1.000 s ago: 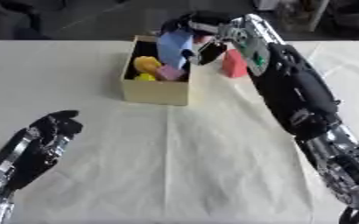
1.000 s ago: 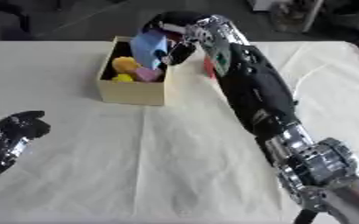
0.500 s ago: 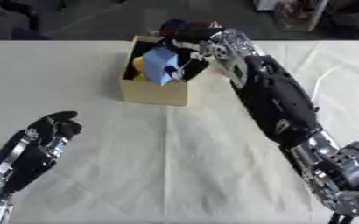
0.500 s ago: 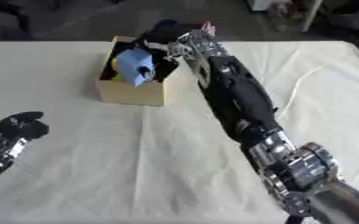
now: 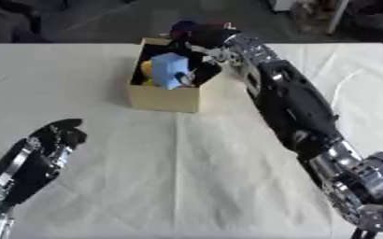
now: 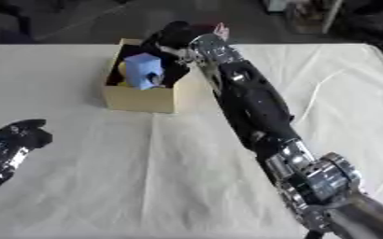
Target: Pick up objects on the table and place them in the box.
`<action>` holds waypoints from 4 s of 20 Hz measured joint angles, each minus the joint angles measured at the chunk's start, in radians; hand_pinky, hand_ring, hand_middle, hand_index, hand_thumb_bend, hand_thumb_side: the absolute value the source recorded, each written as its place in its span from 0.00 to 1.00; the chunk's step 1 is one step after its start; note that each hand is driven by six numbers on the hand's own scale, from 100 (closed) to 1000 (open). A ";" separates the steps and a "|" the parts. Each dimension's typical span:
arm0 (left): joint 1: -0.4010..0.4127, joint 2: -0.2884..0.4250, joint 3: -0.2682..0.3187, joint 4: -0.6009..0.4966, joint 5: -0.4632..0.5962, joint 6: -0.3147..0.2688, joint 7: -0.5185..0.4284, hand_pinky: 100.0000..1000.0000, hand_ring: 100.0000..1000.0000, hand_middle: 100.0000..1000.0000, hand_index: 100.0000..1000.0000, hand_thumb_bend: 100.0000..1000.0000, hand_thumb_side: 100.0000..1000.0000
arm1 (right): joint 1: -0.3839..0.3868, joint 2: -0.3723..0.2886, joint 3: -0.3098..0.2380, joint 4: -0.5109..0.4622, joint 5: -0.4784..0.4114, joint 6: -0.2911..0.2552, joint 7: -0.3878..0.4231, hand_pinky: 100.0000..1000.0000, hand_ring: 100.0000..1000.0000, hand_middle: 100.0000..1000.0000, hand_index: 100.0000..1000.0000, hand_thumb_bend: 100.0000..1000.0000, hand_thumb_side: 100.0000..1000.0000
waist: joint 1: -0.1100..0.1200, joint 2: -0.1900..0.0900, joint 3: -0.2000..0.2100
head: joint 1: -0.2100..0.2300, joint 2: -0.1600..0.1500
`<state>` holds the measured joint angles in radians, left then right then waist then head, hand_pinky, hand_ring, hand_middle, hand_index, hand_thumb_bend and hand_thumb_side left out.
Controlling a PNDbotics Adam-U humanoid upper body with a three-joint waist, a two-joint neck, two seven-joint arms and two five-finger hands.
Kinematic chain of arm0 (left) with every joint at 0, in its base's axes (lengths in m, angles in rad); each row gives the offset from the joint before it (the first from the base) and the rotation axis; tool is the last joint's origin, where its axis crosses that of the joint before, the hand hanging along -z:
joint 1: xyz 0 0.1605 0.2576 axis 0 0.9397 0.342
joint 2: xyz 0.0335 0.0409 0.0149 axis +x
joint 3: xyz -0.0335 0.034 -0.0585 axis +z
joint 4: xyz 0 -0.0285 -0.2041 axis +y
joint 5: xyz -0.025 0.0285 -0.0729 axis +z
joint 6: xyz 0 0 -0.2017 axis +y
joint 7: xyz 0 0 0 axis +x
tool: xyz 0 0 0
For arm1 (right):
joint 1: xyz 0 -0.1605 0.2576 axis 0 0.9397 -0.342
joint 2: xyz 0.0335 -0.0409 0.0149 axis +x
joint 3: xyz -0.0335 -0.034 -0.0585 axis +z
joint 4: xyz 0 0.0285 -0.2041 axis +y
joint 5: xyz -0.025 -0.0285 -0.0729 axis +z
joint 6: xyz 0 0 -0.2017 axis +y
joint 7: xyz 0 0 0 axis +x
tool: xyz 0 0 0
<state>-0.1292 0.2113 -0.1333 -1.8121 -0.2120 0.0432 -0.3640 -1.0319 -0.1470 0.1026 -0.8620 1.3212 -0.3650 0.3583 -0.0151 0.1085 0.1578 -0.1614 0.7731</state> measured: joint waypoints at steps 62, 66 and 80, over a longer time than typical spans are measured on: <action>-0.039 0.001 0.001 -0.004 0.009 0.001 0.001 0.79 0.72 0.62 0.85 0.00 0.67 | 0.048 -0.119 -0.209 0.337 -0.088 0.651 -0.455 0.94 0.91 0.89 0.98 0.11 0.52 | 0.010 0.058 0.030 | -0.018 0.000; -0.039 0.001 0.001 -0.005 0.009 0.001 0.001 0.79 0.72 0.62 0.85 0.00 0.67 | 0.049 -0.119 -0.208 0.338 -0.109 0.655 -0.504 0.81 0.64 0.71 0.87 0.00 0.29 | 0.010 0.058 0.032 | -0.018 0.000; -0.037 0.001 0.001 -0.006 0.009 0.001 0.001 0.80 0.72 0.62 0.85 0.00 0.67 | 0.001 -0.112 -0.133 0.112 -0.339 0.434 -0.548 0.79 0.47 0.59 0.85 0.00 0.15 | 0.010 0.056 0.028 | -0.017 0.000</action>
<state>-0.1666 0.2128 -0.1327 -1.8181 -0.2030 0.0443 -0.3633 -1.0306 -0.2590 -0.0308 -0.7502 0.9820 0.0694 -0.1898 -0.0055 0.1649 0.1856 -0.1785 0.7731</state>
